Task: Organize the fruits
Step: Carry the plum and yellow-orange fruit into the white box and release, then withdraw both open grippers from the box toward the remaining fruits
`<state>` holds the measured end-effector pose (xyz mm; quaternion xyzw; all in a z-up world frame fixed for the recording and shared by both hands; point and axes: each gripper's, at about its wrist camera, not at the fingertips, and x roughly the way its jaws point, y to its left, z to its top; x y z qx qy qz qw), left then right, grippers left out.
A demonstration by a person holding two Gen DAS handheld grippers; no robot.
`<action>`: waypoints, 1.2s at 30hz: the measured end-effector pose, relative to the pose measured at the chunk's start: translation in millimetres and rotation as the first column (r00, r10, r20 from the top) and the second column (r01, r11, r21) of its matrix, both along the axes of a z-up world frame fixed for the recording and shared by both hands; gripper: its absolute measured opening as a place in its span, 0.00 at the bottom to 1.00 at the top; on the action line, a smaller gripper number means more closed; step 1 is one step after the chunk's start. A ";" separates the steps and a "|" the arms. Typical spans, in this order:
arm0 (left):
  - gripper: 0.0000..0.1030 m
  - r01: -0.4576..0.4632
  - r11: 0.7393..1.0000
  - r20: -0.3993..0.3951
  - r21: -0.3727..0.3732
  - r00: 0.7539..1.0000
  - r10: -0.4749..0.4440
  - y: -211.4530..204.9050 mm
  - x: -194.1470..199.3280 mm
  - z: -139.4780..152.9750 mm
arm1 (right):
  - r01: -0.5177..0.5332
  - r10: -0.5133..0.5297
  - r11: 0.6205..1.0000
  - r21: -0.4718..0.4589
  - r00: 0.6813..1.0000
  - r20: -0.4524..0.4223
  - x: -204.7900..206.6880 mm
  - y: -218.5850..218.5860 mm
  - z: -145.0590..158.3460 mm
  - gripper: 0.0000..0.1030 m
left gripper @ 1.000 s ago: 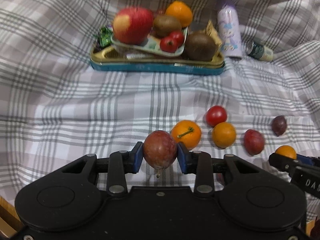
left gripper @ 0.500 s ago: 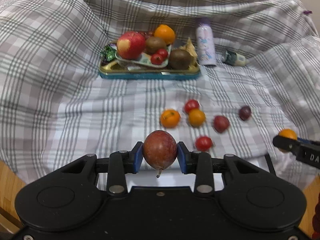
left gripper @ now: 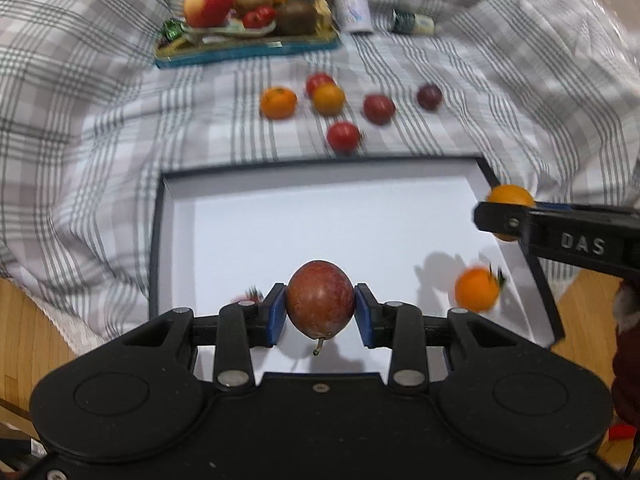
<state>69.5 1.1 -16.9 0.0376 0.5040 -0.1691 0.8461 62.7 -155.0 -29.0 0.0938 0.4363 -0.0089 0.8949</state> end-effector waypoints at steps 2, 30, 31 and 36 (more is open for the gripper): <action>0.43 0.004 1.000 -0.020 0.003 1.000 -0.003 0.0 -4.7 -5.6 | -0.016 0.016 1.000 0.005 1.000 -0.018 -1.7 5.6 -6.0 0.39; 0.44 -0.013 0.999 -0.019 0.047 1.000 0.014 -2.7 -4.7 -21.2 | -0.029 0.025 0.998 -0.051 0.997 -0.068 39.6 18.7 -40.6 0.39; 0.44 -0.018 0.999 -0.019 0.047 1.000 0.018 -2.0 -4.2 -20.8 | -0.028 0.024 0.998 -0.053 0.998 -0.064 39.5 18.7 -39.6 0.39; 0.44 -0.033 0.998 -0.017 0.048 0.999 0.034 -0.1 -2.8 -19.8 | -0.021 0.019 0.997 -0.070 0.999 -0.033 39.0 17.6 -32.7 0.39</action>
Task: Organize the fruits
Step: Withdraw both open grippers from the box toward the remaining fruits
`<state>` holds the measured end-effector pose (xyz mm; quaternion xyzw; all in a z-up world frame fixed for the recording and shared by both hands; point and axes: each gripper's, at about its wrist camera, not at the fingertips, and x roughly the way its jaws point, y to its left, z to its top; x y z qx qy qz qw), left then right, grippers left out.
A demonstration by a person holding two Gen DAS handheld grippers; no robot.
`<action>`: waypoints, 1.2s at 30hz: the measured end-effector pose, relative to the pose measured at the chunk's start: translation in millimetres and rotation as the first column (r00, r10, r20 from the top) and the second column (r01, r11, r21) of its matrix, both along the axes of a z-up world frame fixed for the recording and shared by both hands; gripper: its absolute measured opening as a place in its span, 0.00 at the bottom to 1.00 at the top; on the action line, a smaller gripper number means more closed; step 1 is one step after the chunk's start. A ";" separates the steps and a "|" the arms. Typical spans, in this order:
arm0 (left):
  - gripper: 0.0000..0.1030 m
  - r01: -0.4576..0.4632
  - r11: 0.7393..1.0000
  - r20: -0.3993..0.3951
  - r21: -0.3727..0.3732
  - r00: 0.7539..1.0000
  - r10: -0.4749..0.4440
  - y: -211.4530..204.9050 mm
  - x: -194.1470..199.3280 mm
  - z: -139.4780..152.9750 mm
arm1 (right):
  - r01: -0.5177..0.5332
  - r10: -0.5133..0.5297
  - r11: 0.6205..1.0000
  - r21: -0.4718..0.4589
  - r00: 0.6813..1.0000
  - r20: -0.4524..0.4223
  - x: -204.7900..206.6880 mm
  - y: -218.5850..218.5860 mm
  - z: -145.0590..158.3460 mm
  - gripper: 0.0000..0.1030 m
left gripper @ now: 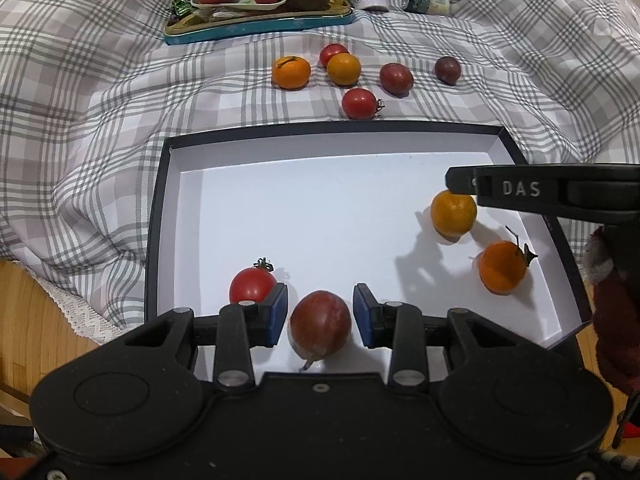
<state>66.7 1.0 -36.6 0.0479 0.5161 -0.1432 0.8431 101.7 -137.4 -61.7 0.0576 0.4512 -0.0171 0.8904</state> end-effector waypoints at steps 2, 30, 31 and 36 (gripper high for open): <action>0.44 -0.008 1.000 0.001 -0.001 1.000 0.008 0.9 0.4 1.1 | 0.006 -0.006 1.000 0.001 1.000 0.007 -1.6 -2.3 3.2 0.39; 0.44 -0.118 0.993 0.022 -0.014 0.993 0.118 21.8 13.0 12.8 | 0.246 -0.248 0.966 -0.076 0.969 -0.023 -55.3 -78.5 21.5 0.39; 0.44 -0.117 0.993 0.021 -0.015 0.993 0.117 21.2 13.0 12.9 | 0.240 -0.243 0.968 -0.080 0.970 -0.026 -56.4 -78.1 21.6 0.39; 0.43 -0.113 0.993 0.022 -0.019 0.993 0.114 20.0 13.1 14.0 | 0.212 -0.216 0.974 -0.081 0.976 -0.041 -58.4 -73.4 21.8 0.39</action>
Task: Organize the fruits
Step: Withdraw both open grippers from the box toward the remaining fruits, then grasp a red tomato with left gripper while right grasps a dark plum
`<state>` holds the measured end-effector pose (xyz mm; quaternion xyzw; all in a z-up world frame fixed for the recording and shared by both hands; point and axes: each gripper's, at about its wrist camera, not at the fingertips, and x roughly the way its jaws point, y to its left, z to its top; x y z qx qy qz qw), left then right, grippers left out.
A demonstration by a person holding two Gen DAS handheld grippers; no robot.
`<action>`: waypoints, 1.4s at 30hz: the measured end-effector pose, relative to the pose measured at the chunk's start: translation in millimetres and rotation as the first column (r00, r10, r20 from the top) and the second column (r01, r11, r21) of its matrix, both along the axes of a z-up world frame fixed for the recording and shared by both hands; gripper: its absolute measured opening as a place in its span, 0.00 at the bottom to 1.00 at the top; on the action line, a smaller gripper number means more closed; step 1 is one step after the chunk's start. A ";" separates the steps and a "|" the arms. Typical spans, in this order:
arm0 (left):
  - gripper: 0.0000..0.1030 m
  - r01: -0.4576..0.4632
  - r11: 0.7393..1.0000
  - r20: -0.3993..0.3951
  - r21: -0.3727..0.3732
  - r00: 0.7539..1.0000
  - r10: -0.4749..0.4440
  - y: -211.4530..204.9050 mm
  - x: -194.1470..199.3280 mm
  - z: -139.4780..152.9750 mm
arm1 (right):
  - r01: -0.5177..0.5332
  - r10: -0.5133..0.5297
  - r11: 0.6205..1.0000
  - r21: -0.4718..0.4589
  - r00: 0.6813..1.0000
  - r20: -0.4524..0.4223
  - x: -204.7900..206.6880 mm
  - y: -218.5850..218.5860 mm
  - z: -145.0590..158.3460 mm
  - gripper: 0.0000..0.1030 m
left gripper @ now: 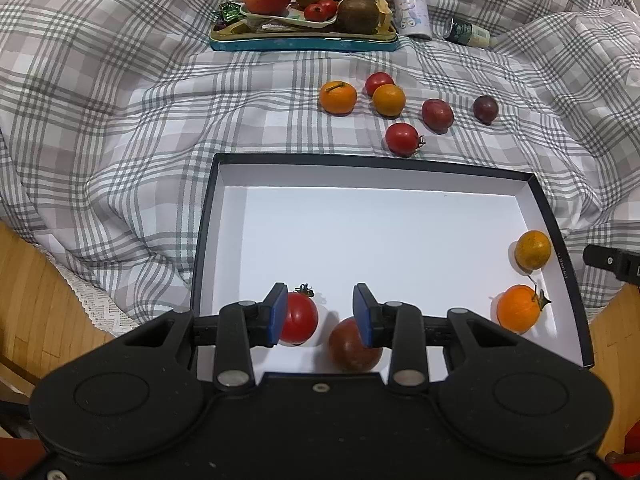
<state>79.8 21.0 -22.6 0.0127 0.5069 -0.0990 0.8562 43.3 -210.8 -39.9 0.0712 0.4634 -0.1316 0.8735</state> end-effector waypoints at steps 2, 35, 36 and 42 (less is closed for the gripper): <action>0.43 -0.007 1.000 0.010 0.007 1.000 0.007 -0.7 -0.7 0.8 | -0.009 0.009 1.000 0.004 1.000 0.001 -0.8 1.7 0.3 0.39; 0.43 0.111 0.994 0.086 0.017 0.990 -0.112 -50.9 80.9 10.0 | -0.071 0.068 0.997 0.026 0.993 0.094 89.7 -0.6 0.7 0.46; 0.43 0.116 0.993 0.084 0.014 0.990 -0.117 -54.0 85.5 9.3 | -0.072 0.069 0.997 0.023 0.993 0.098 95.1 -1.6 0.5 0.46; 0.43 0.153 0.988 0.068 0.003 0.986 -0.153 -73.5 108.4 1.0 | -0.058 0.055 0.998 0.029 0.993 0.106 128.9 -12.9 -5.4 0.46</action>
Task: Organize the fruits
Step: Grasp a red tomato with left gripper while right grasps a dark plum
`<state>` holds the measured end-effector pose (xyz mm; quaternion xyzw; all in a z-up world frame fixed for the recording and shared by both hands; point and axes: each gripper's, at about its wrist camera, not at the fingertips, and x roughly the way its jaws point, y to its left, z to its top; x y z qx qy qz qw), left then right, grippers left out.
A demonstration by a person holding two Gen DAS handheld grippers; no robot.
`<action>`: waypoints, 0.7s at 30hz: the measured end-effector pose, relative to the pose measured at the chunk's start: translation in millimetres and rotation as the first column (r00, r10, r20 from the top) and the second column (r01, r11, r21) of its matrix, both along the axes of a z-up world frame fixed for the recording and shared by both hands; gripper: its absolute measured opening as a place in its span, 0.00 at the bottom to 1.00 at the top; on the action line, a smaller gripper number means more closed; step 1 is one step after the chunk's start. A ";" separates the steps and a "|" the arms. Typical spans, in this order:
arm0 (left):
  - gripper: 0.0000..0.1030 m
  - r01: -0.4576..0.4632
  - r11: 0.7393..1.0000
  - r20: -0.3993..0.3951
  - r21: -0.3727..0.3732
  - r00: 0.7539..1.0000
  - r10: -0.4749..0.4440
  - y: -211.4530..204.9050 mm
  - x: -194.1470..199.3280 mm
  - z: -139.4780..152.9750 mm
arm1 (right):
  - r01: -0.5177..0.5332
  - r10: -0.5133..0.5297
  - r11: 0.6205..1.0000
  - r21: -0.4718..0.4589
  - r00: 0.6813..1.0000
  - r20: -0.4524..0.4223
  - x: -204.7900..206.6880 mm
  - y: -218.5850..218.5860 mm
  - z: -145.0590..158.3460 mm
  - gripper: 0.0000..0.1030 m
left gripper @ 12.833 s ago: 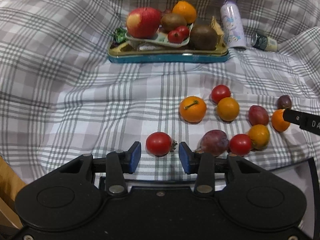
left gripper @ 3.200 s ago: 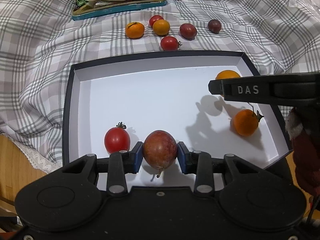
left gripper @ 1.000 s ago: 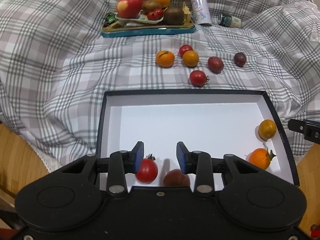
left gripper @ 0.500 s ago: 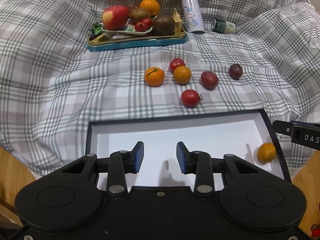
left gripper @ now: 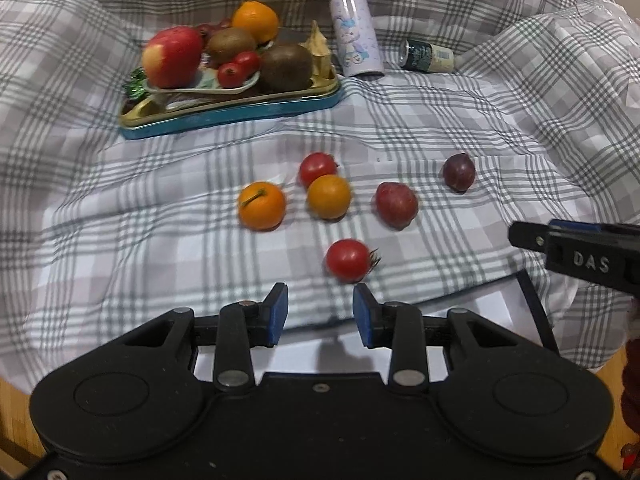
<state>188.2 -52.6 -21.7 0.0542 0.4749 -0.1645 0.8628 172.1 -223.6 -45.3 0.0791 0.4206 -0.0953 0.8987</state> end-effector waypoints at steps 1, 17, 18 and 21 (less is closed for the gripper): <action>0.43 0.008 1.000 -0.004 -0.001 1.000 -0.008 -3.3 3.3 -1.8 | 0.004 -0.004 1.000 0.007 1.000 -0.002 6.0 -2.8 -1.7 0.46; 0.43 0.042 0.999 -0.087 -0.011 0.995 -0.043 -29.2 39.2 -31.2 | 0.023 -0.023 1.000 0.015 1.000 -0.018 73.2 -23.4 -29.6 0.46; 0.43 0.041 0.999 -0.092 -0.012 0.995 -0.042 -29.2 40.4 -32.8 | 0.023 -0.023 1.000 0.015 1.000 -0.016 76.6 -23.7 -30.8 0.46; 0.43 0.033 0.999 -0.093 -0.003 0.995 -0.034 -30.7 43.3 -36.3 | 0.021 -0.021 0.999 0.024 1.000 -0.016 86.6 -25.5 -34.9 0.46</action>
